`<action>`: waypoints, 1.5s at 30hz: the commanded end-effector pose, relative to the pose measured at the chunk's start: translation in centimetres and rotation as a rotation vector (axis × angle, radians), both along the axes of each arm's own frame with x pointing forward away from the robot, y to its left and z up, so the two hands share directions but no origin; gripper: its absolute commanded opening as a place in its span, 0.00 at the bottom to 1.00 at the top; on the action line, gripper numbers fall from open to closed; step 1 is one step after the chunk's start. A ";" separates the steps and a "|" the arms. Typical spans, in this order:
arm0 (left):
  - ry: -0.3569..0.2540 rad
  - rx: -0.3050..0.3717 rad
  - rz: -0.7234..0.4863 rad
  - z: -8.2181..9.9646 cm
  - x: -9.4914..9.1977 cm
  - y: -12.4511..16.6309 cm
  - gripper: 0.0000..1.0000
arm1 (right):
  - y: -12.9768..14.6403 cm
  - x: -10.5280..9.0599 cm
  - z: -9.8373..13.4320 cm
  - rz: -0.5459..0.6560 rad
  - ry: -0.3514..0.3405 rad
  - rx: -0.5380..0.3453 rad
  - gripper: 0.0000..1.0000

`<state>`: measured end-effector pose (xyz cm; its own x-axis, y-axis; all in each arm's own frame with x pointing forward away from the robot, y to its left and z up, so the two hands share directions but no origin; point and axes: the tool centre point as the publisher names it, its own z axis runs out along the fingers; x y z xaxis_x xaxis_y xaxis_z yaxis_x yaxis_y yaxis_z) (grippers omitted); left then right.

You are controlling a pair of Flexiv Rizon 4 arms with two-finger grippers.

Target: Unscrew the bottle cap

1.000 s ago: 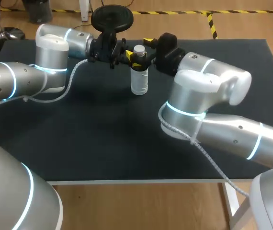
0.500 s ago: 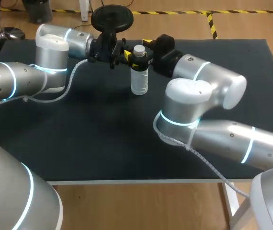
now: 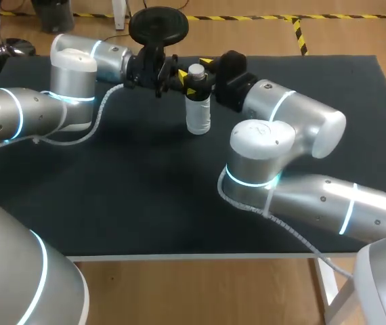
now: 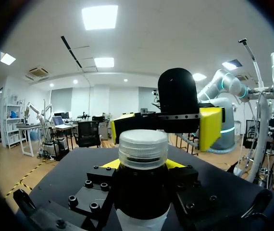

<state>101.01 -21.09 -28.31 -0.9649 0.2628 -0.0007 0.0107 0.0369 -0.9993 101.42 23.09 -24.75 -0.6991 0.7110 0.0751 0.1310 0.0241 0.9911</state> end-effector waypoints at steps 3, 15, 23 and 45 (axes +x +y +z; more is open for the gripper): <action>0.000 0.001 0.003 0.1 0.1 -0.1 0.00 | 0.1 -0.2 -0.2 0.003 -0.003 0.006 0.46; 0.000 0.001 0.003 0.1 0.1 -0.1 0.00 | -0.4 -0.1 -0.2 0.005 0.000 0.000 0.00; 0.000 0.001 0.003 0.1 0.1 -0.1 0.00 | -1.0 0.1 -0.2 0.021 0.006 -0.016 0.00; 0.000 0.001 0.003 0.1 0.1 -0.1 0.00 | -3.4 1.3 -1.0 0.333 -0.014 0.073 0.00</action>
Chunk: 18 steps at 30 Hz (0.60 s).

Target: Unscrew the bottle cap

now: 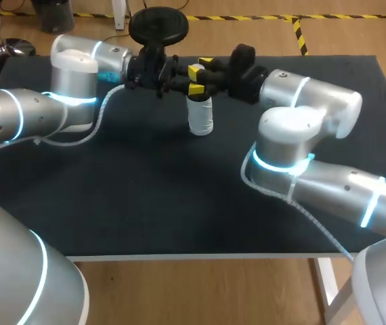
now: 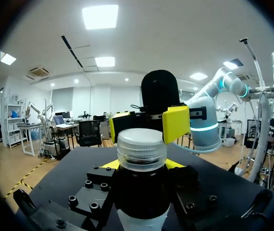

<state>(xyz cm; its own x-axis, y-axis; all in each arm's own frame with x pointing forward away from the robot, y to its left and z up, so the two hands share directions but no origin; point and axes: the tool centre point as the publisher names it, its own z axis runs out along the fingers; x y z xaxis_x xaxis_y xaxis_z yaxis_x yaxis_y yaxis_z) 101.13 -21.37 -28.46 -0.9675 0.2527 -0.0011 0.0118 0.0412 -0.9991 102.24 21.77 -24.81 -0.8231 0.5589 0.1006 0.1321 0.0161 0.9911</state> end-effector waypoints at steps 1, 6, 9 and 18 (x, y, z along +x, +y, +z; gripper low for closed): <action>0.002 -0.003 -0.008 0.2 0.0 0.2 0.00 | -2.1 0.5 -0.9 0.159 -0.018 0.045 0.00; 0.002 -0.003 -0.008 0.2 0.0 0.2 0.00 | -2.5 0.9 -1.2 0.273 -0.019 0.077 0.00; 0.002 -0.003 -0.008 0.2 0.0 0.2 0.00 | -2.2 0.8 -1.3 0.331 -0.030 0.079 0.00; 0.002 -0.003 -0.008 0.2 0.0 0.2 0.00 | -1.5 0.9 -1.3 0.568 -0.061 0.075 0.00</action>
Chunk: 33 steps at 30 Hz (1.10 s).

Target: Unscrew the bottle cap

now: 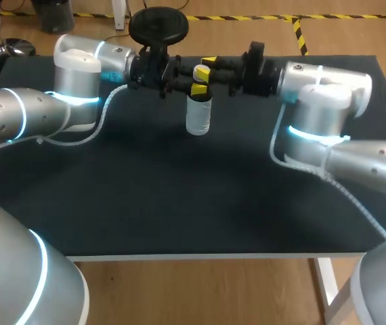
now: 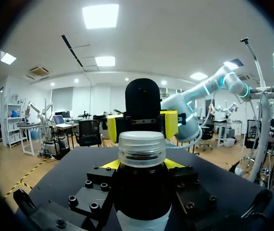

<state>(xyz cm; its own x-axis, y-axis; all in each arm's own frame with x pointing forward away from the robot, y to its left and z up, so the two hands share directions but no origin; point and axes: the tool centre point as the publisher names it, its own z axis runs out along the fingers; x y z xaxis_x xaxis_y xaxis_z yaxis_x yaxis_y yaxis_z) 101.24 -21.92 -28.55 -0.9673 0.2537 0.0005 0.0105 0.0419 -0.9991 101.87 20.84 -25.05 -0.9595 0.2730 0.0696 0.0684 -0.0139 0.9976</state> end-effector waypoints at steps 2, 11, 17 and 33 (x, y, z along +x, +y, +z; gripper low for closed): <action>0.000 -0.004 -0.007 0.3 -0.1 0.7 0.00 | -0.3 1.4 -1.1 0.318 0.000 0.013 0.00; 0.000 -0.004 -0.007 0.3 -0.1 0.7 0.00 | 0.3 1.9 -1.2 0.555 -0.016 0.060 0.00; 0.000 -0.004 -0.007 0.3 -0.1 0.7 0.00 | 0.4 1.8 -1.6 0.681 -0.027 0.090 0.00; 0.000 -0.004 -0.007 0.3 -0.1 0.7 0.00 | 0.0 1.4 -1.5 1.091 0.090 0.119 0.00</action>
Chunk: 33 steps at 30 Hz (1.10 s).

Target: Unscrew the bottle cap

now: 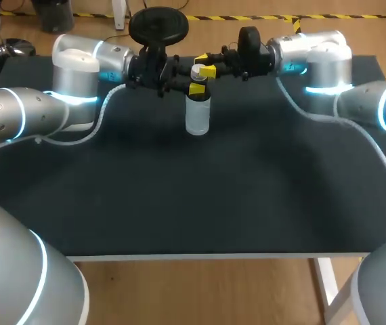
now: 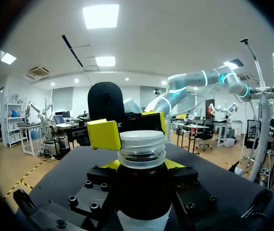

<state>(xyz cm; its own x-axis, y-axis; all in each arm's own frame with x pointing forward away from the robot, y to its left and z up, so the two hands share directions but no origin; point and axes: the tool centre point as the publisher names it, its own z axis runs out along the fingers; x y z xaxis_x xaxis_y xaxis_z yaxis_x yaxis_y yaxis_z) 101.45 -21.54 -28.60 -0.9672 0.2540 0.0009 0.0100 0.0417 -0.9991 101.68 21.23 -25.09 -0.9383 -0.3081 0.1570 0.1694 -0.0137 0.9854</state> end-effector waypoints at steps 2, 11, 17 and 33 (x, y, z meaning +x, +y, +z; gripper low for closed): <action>0.000 -0.004 -0.007 0.4 -0.3 0.3 0.00 | -0.5 1.5 -1.4 0.530 0.010 0.069 0.00; 0.000 -0.004 -0.007 0.4 -0.3 0.3 0.00 | -0.3 1.4 0.1 0.564 -0.023 0.035 0.00; 0.000 -0.004 -0.007 0.4 -0.3 0.3 0.00 | -0.5 1.6 1.3 0.580 -0.032 0.019 0.00; 0.000 -0.004 -0.007 0.4 -0.3 0.3 0.00 | -2.2 2.5 3.6 0.450 -0.086 -0.017 0.00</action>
<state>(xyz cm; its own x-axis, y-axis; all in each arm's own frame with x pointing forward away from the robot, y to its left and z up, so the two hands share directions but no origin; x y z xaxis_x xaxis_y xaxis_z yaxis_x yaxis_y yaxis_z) 101.15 -21.18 -28.30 -0.9652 0.2615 -0.0005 0.0102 0.0357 -0.9993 103.37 20.04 -21.67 -0.8637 -0.4954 0.0926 0.0809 0.0451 0.9957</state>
